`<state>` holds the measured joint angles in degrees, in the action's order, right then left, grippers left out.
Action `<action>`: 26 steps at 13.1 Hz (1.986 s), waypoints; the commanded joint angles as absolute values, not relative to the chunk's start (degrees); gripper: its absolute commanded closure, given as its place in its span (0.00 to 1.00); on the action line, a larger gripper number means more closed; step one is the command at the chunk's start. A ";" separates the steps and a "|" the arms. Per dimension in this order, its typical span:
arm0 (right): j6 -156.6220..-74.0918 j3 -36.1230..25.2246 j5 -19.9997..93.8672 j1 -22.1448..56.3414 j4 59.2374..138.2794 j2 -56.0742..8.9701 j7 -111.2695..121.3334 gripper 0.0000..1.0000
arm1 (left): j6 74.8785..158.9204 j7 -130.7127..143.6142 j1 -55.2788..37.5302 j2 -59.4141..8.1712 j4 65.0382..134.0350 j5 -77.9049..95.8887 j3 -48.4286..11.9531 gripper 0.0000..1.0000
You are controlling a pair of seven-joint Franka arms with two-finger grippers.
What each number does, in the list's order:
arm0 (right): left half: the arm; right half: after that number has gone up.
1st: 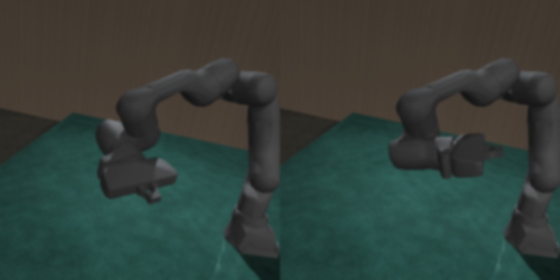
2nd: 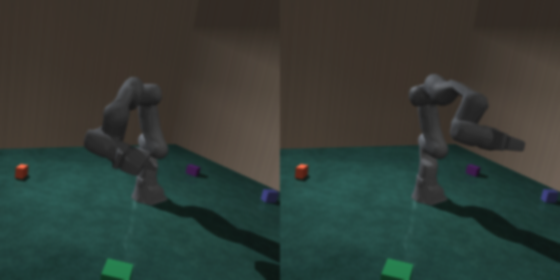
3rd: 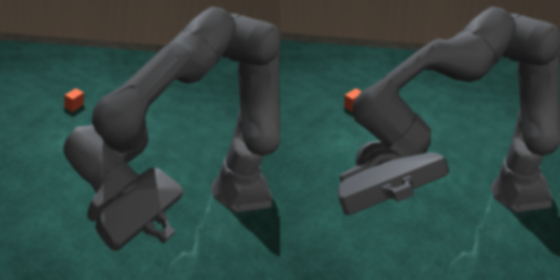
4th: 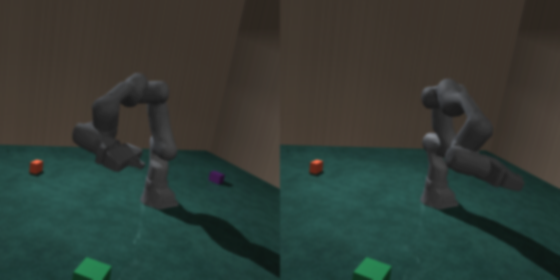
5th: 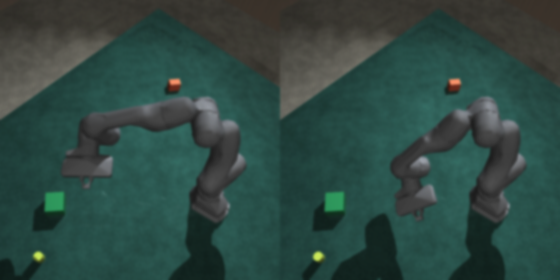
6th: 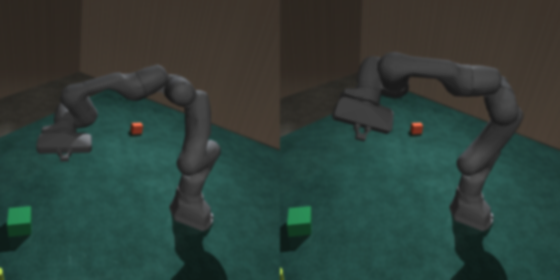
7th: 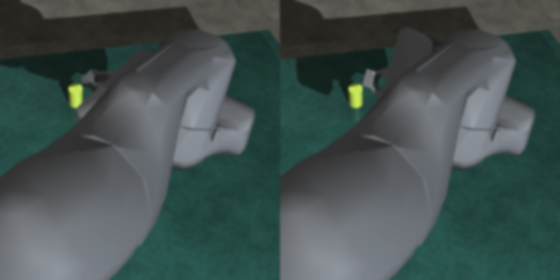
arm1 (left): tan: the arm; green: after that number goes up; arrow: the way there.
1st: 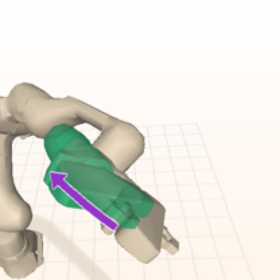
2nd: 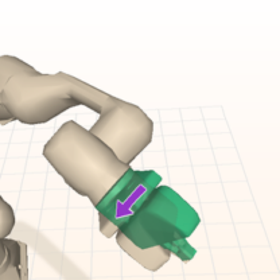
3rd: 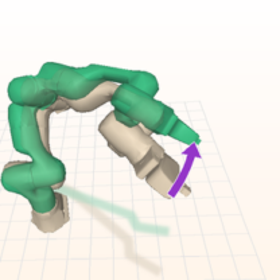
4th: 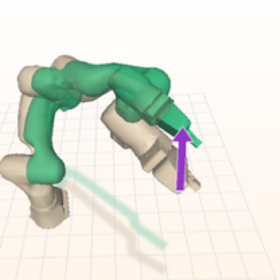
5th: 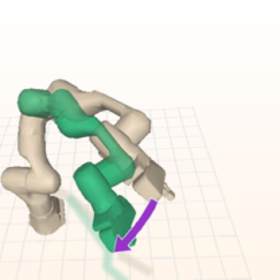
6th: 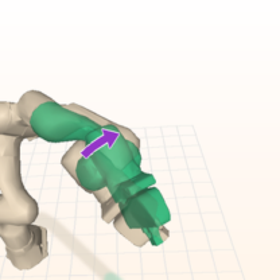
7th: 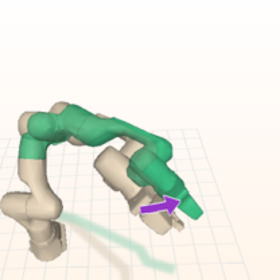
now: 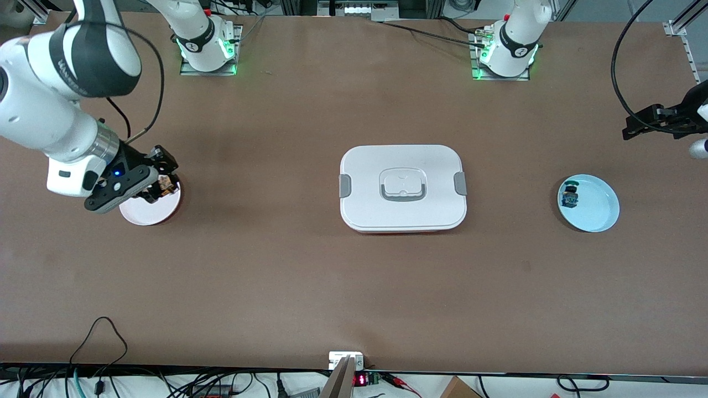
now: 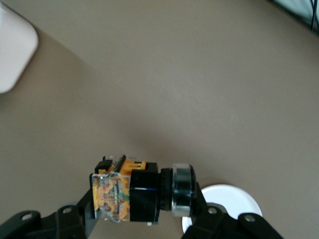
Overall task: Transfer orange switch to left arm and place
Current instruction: 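Lift the switch with the right gripper while the left gripper approaches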
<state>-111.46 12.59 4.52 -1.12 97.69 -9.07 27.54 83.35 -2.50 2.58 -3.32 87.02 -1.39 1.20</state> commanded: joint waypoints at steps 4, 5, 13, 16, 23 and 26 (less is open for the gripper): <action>-109.60 20.29 13.60 -1.23 89.48 -8.09 30.66 0.94 | 83.58 -3.52 2.81 -3.34 86.84 -1.32 1.05 0.00; -109.77 21.61 14.75 -1.23 88.52 -8.00 33.55 0.95 | 83.58 -3.52 2.81 -3.34 86.84 -1.32 1.05 0.00; -113.54 24.35 36.43 0.35 90.25 -8.00 50.59 0.97 | 81.48 -3.25 1.93 -3.43 85.79 -0.10 0.88 0.00; -119.34 24.35 50.77 0.53 93.60 -8.09 62.12 0.98 | 79.99 -3.08 1.67 -4.99 85.43 3.42 0.97 0.00; -124.09 24.43 69.75 4.74 98.78 -8.26 76.70 0.98 | 63.49 -2.90 10.35 -9.47 85.08 29.70 1.58 0.00; -127.25 24.35 75.32 7.37 99.40 -8.35 80.06 0.97 | 59.16 1.57 11.95 -13.35 87.00 48.63 1.58 0.00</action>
